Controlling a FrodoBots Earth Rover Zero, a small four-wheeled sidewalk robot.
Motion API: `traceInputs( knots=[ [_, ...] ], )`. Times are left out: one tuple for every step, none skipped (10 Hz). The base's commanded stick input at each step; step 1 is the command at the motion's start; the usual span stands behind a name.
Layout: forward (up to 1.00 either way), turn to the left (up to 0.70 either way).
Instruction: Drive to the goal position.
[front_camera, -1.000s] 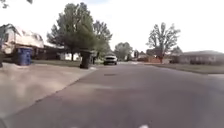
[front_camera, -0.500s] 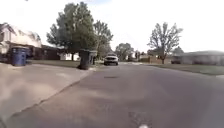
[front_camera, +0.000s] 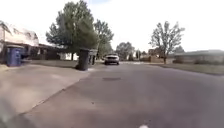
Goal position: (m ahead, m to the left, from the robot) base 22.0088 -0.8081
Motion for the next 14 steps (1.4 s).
traceInputs(
  knots=[
    [1.0, -0.12],
    [1.0, -0.35],
    [1.0, -0.29],
    [1.0, -0.18],
    [1.0, -0.07],
    [1.0, 0.0],
    [1.0, 0.0],
    [1.0, 0.0],
    [1.0, 0.0],
    [1.0, 0.0],
    [1.0, 0.0],
    [1.0, 0.0],
    [1.0, 0.0],
    [1.0, 0.0]
  ],
)
